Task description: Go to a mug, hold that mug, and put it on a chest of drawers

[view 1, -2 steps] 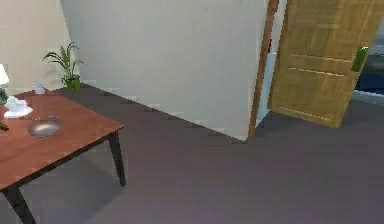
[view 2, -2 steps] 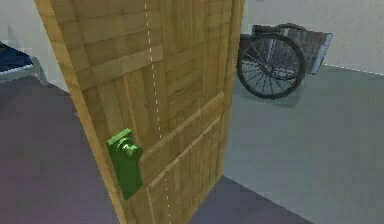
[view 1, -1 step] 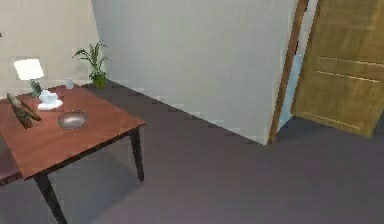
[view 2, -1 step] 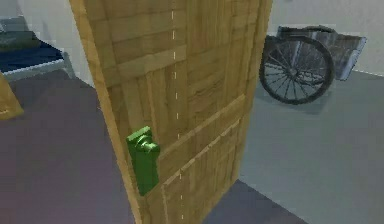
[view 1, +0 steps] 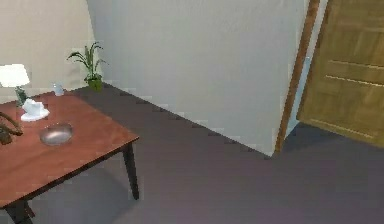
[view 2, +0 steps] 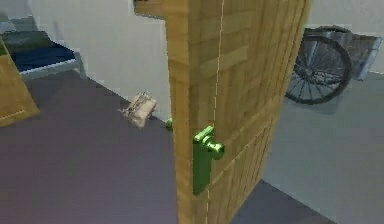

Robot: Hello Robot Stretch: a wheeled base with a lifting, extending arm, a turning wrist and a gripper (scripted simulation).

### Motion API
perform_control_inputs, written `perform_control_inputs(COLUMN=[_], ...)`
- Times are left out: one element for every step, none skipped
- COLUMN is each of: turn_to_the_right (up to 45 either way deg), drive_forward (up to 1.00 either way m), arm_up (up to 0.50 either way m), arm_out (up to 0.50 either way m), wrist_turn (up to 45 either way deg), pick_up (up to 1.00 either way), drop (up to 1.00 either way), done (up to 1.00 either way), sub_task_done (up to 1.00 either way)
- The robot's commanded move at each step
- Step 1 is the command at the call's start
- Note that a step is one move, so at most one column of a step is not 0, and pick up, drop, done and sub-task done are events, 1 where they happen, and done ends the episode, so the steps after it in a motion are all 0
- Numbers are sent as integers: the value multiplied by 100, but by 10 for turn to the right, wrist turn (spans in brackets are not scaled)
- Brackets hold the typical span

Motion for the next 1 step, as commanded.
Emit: perform_control_inputs(turn_to_the_right=[150], drive_forward=[0], arm_up=[0], arm_out=[0], wrist_turn=[0], pick_up=[0], drop=[0], done=[0], sub_task_done=[0])
